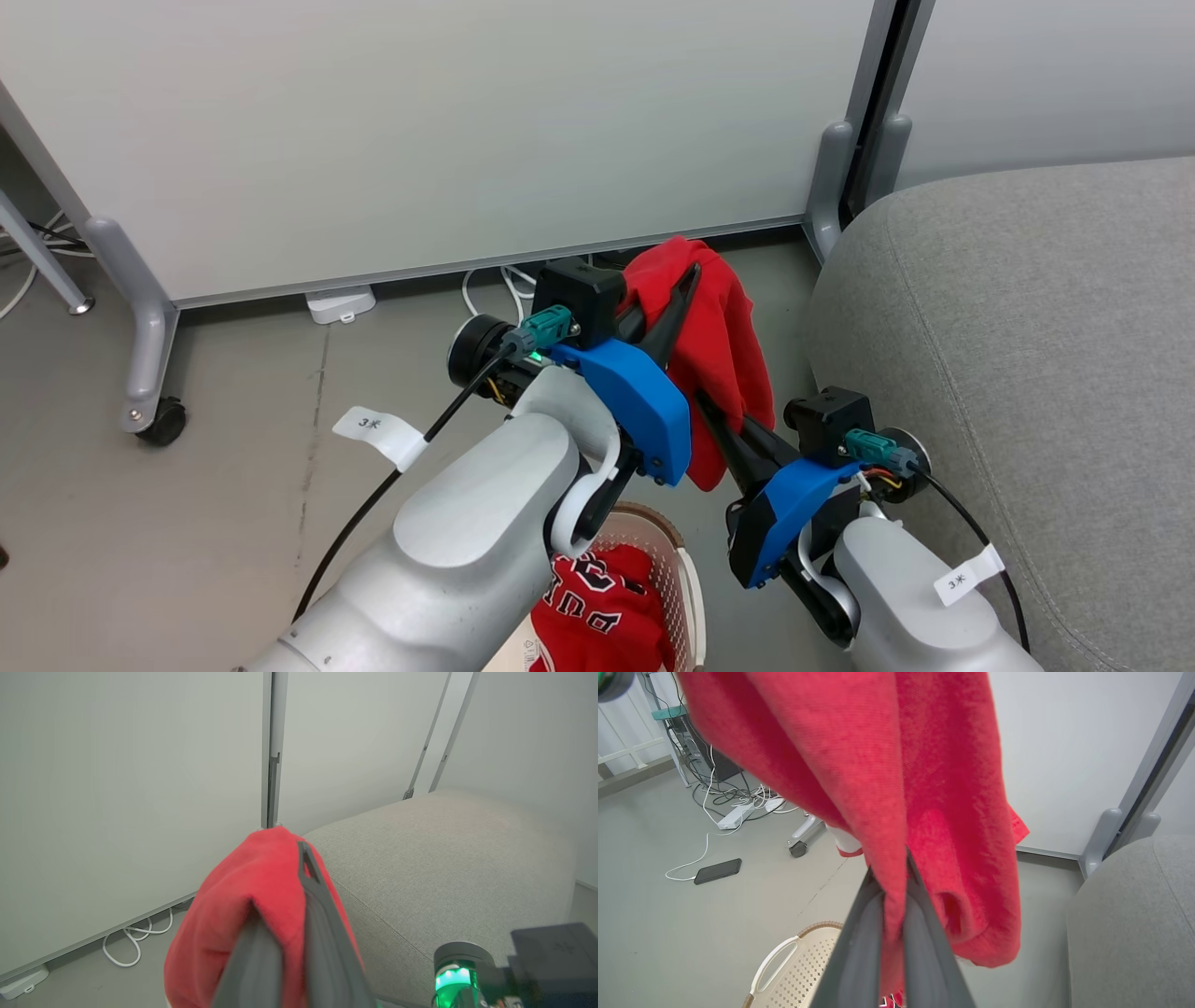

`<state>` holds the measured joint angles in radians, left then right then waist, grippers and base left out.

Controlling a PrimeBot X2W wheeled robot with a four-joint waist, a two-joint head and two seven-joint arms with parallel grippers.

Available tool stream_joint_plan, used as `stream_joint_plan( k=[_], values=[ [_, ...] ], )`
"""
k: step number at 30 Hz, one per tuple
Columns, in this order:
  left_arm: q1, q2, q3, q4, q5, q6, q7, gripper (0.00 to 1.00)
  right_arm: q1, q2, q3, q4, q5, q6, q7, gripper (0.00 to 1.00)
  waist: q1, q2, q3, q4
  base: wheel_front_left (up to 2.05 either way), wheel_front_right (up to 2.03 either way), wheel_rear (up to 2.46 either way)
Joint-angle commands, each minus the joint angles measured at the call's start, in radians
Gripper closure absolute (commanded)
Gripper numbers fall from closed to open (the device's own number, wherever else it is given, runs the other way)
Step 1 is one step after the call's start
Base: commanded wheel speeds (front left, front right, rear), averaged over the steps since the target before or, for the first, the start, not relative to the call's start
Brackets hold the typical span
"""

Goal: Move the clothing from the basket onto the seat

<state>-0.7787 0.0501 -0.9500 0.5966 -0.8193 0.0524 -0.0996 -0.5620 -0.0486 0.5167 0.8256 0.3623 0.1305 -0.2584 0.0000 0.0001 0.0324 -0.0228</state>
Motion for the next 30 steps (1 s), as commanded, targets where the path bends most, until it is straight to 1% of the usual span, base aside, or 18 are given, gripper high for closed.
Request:
stream_joint_plan(
  k=[1, 8, 9, 10, 11, 12, 13, 23, 30],
  values=[
    [-0.015, 0.001, -0.001, 0.002, -0.004, 0.003, -0.007, 1.00, -0.015, -0.003, 0.002, 0.005, 0.005, 0.001, -0.006, 1.00, 0.0000, -0.0001, 0.000, -0.001, 0.00, 0.00, 0.00],
    [-0.017, 0.001, -0.012, 0.011, -0.008, 0.005, -0.010, 1.00, -0.017, -0.003, 0.005, 0.003, 0.019, 0.001, -0.008, 1.00, 0.0000, -0.0001, -0.003, -0.004, 0.00, 0.00, 0.00],
    [-0.017, 0.001, -0.012, 0.012, -0.009, 0.005, -0.010, 0.97, -0.017, -0.003, 0.003, 0.001, 0.020, 0.001, -0.008, 1.00, 0.0000, -0.0001, -0.004, -0.005, 0.00, 0.00, 0.00],
    [-0.017, 0.001, -0.013, 0.013, -0.011, 0.004, -0.012, 0.67, -0.016, -0.003, 0.001, -0.002, 0.019, 0.001, -0.008, 1.00, 0.0000, -0.0001, -0.005, -0.005, 0.00, 0.00, 0.00],
    [-0.017, 0.001, -0.015, 0.014, -0.011, 0.002, -0.013, 0.60, -0.015, -0.003, -0.001, -0.004, 0.020, 0.001, -0.008, 1.00, 0.0000, -0.0001, -0.005, -0.005, 0.00, 0.00, 0.00],
    [-0.018, 0.001, -0.016, 0.016, -0.010, 0.000, -0.016, 0.16, -0.014, -0.003, -0.005, -0.006, 0.021, 0.001, -0.008, 1.00, 0.0000, -0.0001, -0.005, -0.005, 0.00, 0.00, 0.00],
    [-0.017, 0.001, -0.017, 0.017, -0.010, -0.001, -0.017, 0.00, -0.012, -0.003, -0.008, -0.008, 0.021, 0.001, -0.008, 1.00, 0.0000, -0.0001, -0.006, -0.004, 0.00, 0.00, 0.00],
    [-0.007, 0.002, -0.026, 0.032, -0.010, -0.002, -0.039, 0.00, 0.003, -0.003, -0.036, -0.023, 0.018, 0.001, -0.009, 1.00, 0.0000, -0.0001, -0.010, -0.003, 0.00, 0.00, 0.00],
    [0.019, 0.018, -0.023, 0.034, -0.009, -0.004, -0.077, 0.00, 0.013, -0.003, -0.054, -0.030, 0.009, 0.001, -0.009, 1.00, 0.0000, -0.0001, -0.013, -0.004, 0.00, 0.00, 0.00]
  ],
)
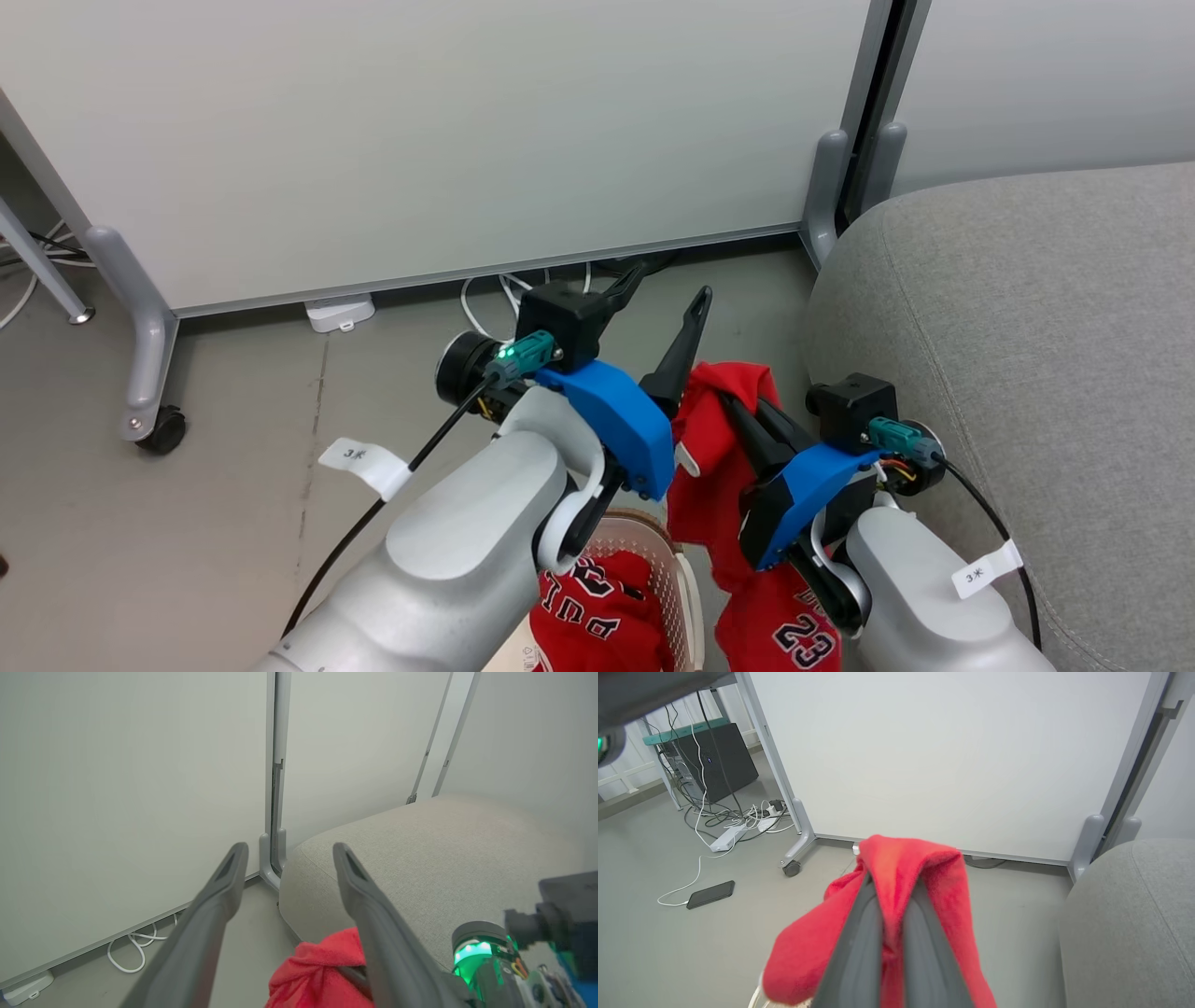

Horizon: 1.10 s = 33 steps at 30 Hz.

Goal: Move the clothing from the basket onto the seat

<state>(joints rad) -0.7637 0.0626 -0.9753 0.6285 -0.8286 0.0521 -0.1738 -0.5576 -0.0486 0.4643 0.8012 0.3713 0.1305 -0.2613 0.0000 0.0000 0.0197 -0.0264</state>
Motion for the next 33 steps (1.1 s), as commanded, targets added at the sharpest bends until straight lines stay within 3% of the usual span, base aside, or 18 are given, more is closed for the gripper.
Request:
stream_joint_plan(
  k=[1, 13, 24, 33],
  values=[
    [0.008, 0.010, 0.005, 0.001, 0.000, -0.004, -0.011, 0.00, 0.010, -0.003, -0.005, -0.007, -0.003, 0.001, -0.006, 1.00, 0.0000, 0.0000, 0.000, 0.000, 0.00, 0.00, 0.00],
    [0.157, 0.101, 0.072, -0.080, 0.038, -0.033, -0.091, 0.00, 0.057, -0.003, -0.039, -0.082, -0.040, 0.001, -0.005, 1.00, 0.0000, 0.0000, -0.006, -0.015, 0.00, 0.00, 0.00],
    [0.432, 0.170, 0.341, -0.275, 0.248, -0.071, -0.092, 0.00, 0.102, -0.003, -0.048, -0.175, -0.088, 0.001, -0.001, 1.00, 0.0000, 0.0000, 0.006, -0.057, 0.00, 0.00, 0.00],
    [0.577, 0.158, 0.522, -0.345, 0.390, -0.109, -0.093, 0.00, 0.161, -0.003, -0.099, -0.269, -0.122, 0.001, 0.024, 1.00, 0.0000, 0.0000, 0.017, -0.078, 0.00, 0.00, 0.00]
  ],
)
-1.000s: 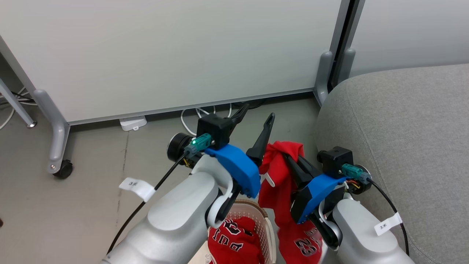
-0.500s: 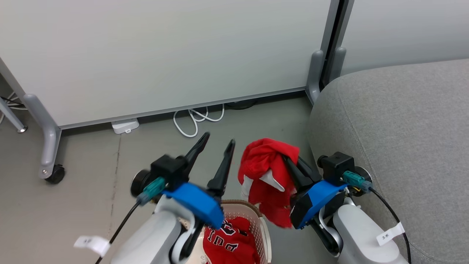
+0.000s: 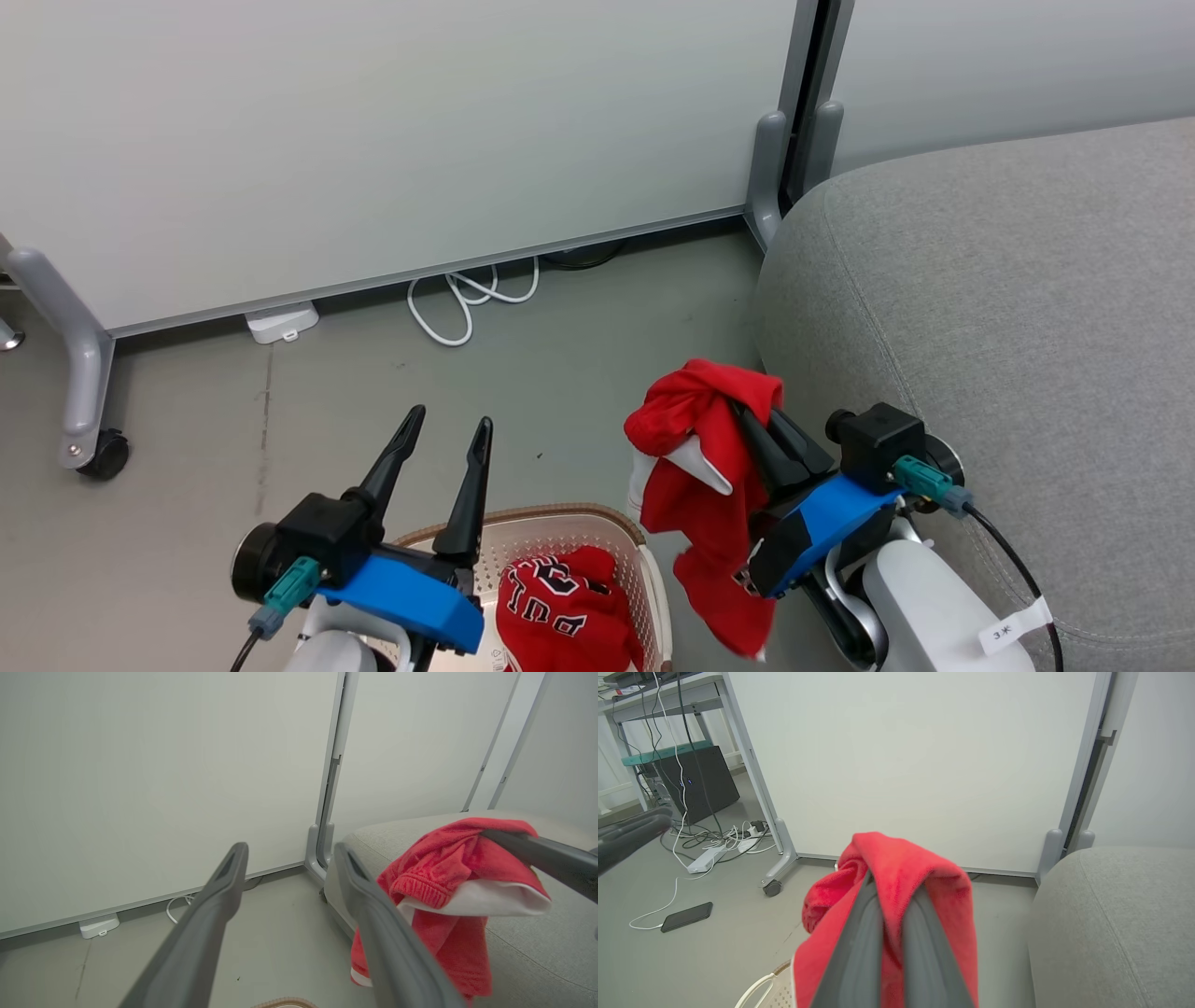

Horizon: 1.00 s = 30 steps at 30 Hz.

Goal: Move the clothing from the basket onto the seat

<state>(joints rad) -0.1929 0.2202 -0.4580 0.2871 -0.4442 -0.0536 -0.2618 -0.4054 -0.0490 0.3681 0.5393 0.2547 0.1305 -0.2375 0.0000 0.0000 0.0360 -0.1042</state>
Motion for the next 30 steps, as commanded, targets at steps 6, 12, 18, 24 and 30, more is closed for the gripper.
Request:
stream_joint_plan(
  k=[6, 12, 18, 24, 30],
  values=[
    [0.049, -0.038, 0.079, -0.007, 0.053, -0.030, -0.005, 0.00, 0.040, -0.003, -0.031, -0.051, -0.016, 0.001, 0.021, 1.00, 0.0000, 0.0000, 0.004, -0.006, 0.00, 0.00, 0.00],
    [0.064, -0.062, 0.117, 0.000, 0.087, -0.053, -0.005, 0.00, 0.059, -0.003, -0.029, -0.091, -0.002, 0.001, 0.027, 1.00, 0.0000, 0.0000, 0.014, -0.039, 0.00, 0.00, 0.00],
    [0.066, -0.061, 0.144, -0.008, 0.113, -0.068, -0.005, 0.00, 0.063, -0.003, -0.012, -0.130, 0.017, 0.001, 0.025, 1.00, 0.0000, 0.0000, 0.031, -0.121, 0.00, 0.00, 0.00],
    [0.067, -0.066, 0.152, -0.015, 0.128, -0.073, -0.005, 0.00, 0.076, -0.003, -0.010, -0.160, 0.020, 0.001, 0.028, 1.00, 0.0000, 0.0000, 0.039, -0.207, 0.00, 0.00, 0.00],
    [0.072, -0.065, 0.153, -0.026, 0.140, -0.077, -0.005, 0.00, 0.094, -0.002, -0.022, -0.195, 0.011, 0.001, 0.032, 1.00, 0.0000, 0.0000, 0.052, -0.301, 0.00, 0.00, 0.00]
  ],
)
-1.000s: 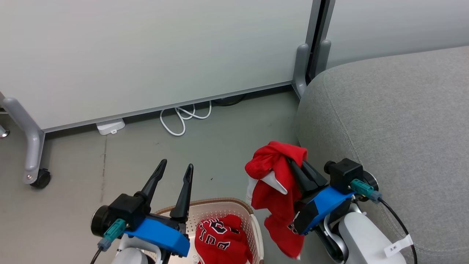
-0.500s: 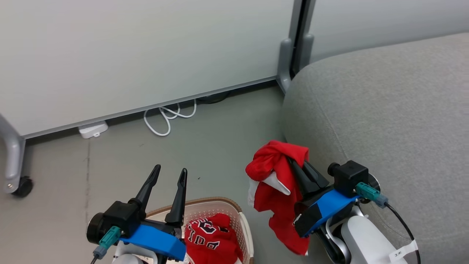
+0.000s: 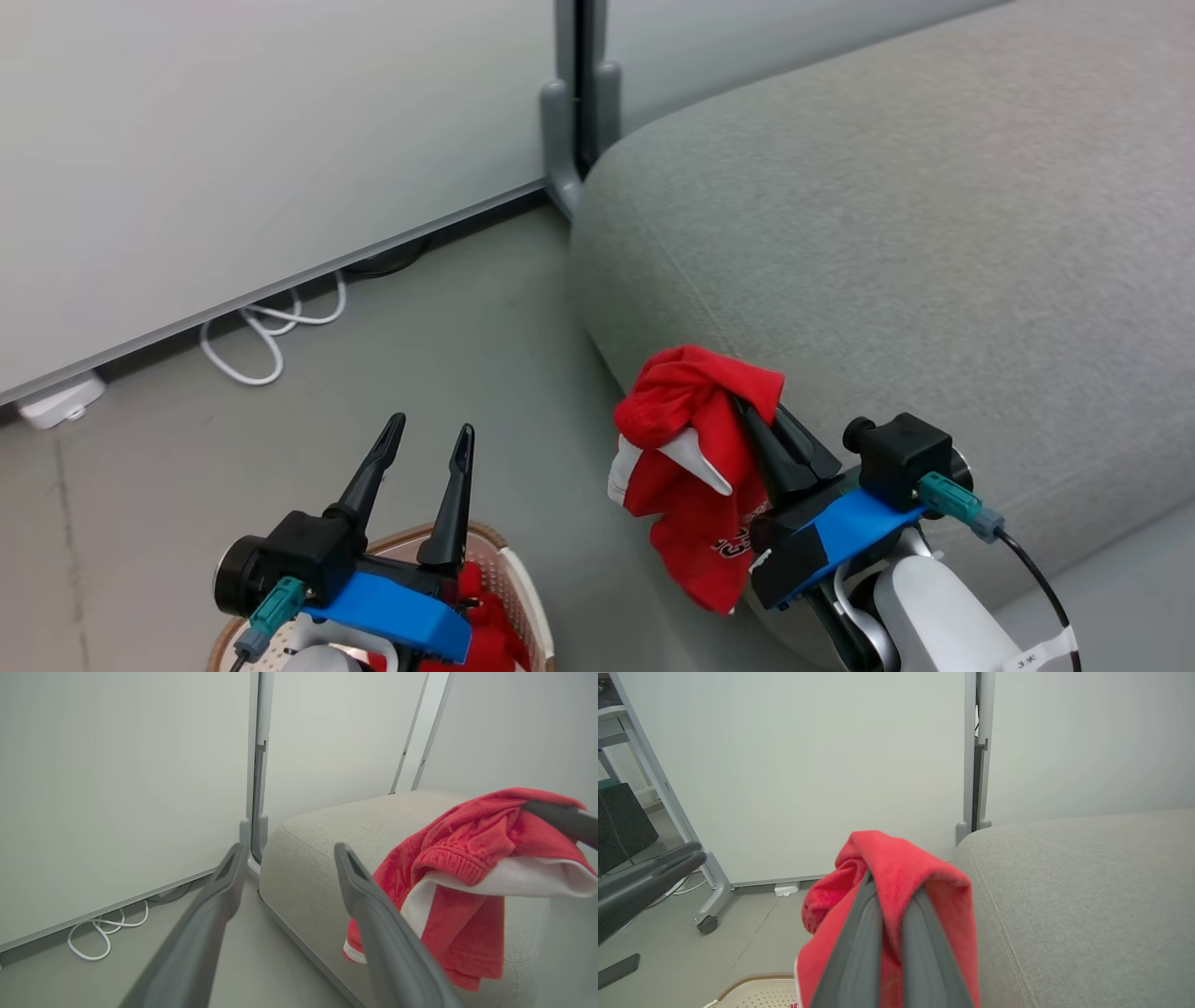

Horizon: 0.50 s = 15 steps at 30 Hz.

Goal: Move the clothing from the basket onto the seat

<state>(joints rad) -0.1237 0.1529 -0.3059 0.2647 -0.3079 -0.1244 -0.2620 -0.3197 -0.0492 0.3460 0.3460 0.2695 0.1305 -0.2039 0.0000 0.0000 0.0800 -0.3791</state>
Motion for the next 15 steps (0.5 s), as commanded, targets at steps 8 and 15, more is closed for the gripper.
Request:
stream_joint_plan(
  k=[8, 15],
  values=[
    [0.007, 0.012, -0.005, -0.013, 0.009, -0.006, -0.005, 0.00, 0.036, -0.002, -0.026, -0.043, -0.024, 0.001, 0.009, 1.00, 0.0000, 0.0000, 0.019, -0.116, 0.00, 0.00, 0.00],
    [0.011, 0.013, -0.016, -0.017, 0.009, -0.006, -0.005, 0.00, 0.057, -0.002, -0.027, -0.068, -0.017, 0.001, 0.017, 1.00, 0.0000, 0.0000, 0.026, -0.163, 0.00, 0.00, 0.00]
  ],
)
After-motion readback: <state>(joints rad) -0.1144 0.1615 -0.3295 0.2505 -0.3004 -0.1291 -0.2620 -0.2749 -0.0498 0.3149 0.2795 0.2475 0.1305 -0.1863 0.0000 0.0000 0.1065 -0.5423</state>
